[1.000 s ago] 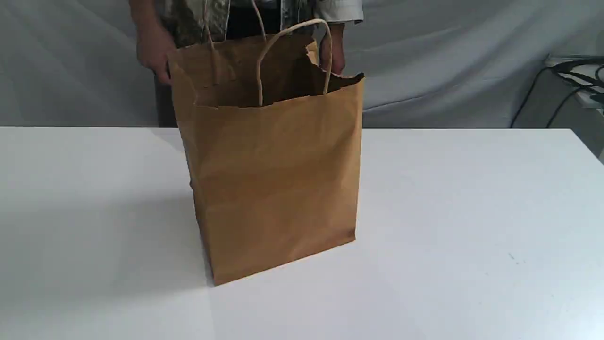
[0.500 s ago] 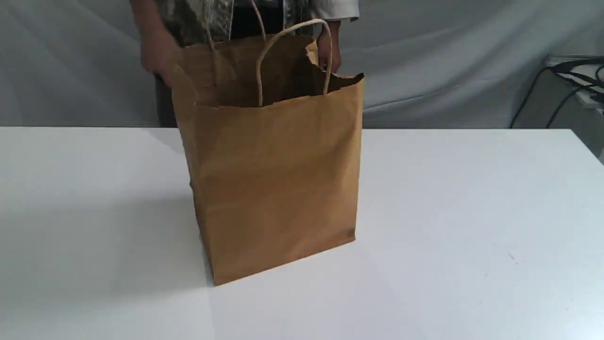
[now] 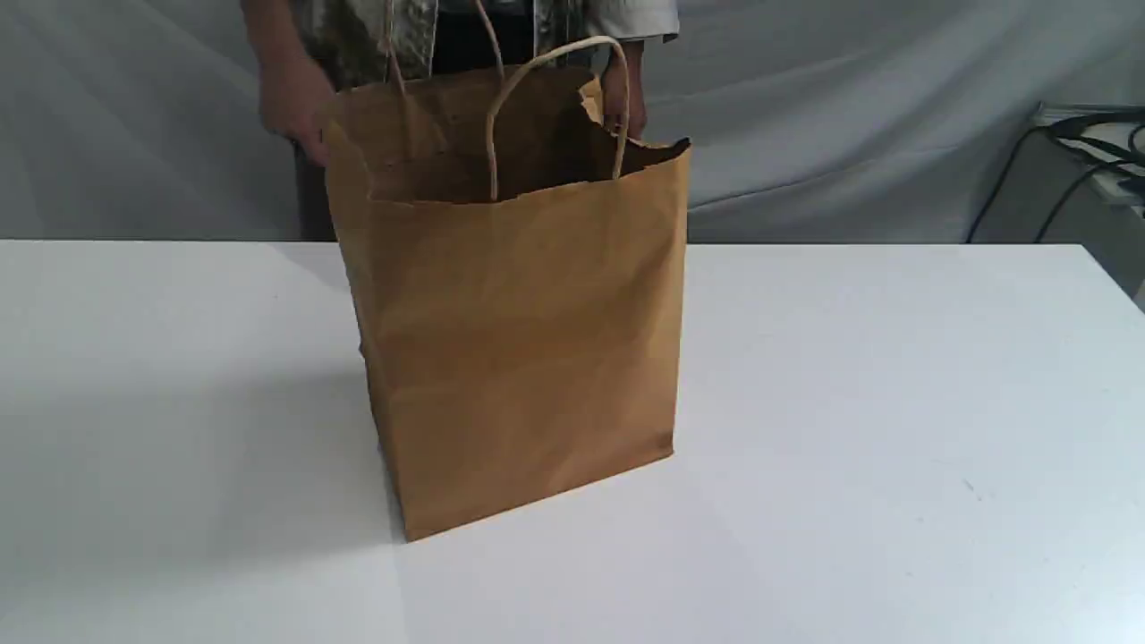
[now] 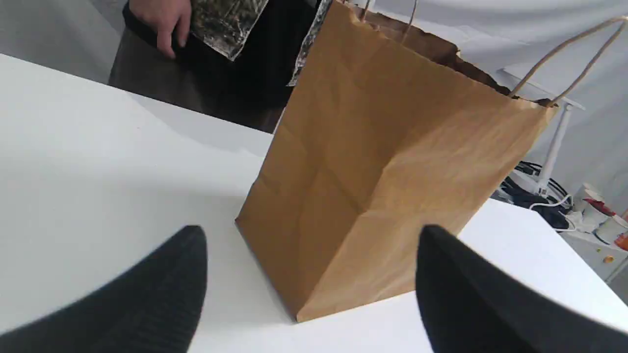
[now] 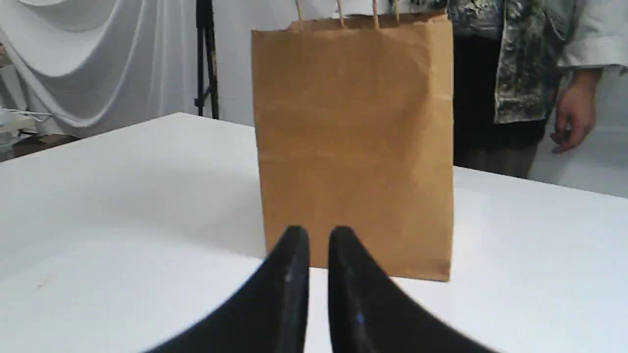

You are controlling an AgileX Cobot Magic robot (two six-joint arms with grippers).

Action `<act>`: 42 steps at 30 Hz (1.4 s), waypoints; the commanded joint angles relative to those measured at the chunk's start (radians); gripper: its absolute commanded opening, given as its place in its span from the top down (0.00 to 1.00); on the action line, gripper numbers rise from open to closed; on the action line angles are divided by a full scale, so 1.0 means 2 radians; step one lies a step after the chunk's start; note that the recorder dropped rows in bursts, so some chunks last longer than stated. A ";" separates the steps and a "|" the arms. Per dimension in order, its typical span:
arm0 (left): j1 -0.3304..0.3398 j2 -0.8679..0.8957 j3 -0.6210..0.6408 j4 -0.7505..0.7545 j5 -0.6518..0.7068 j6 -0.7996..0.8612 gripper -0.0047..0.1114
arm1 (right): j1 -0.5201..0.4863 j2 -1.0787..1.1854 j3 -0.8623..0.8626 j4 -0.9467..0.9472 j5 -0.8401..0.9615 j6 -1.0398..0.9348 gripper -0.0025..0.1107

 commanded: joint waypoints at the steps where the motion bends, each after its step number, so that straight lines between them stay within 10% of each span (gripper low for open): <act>1: 0.000 -0.001 0.003 -0.002 -0.001 -0.004 0.42 | -0.043 -0.006 0.011 0.006 -0.015 -0.004 0.91; 17: 0.000 -0.001 0.003 -0.002 -0.001 -0.004 0.42 | -0.308 -0.008 0.011 -0.055 0.014 -0.006 0.91; 42: 0.000 -0.001 0.003 -0.002 -0.001 -0.004 0.42 | -0.324 -0.008 0.011 -0.123 0.094 -0.006 0.91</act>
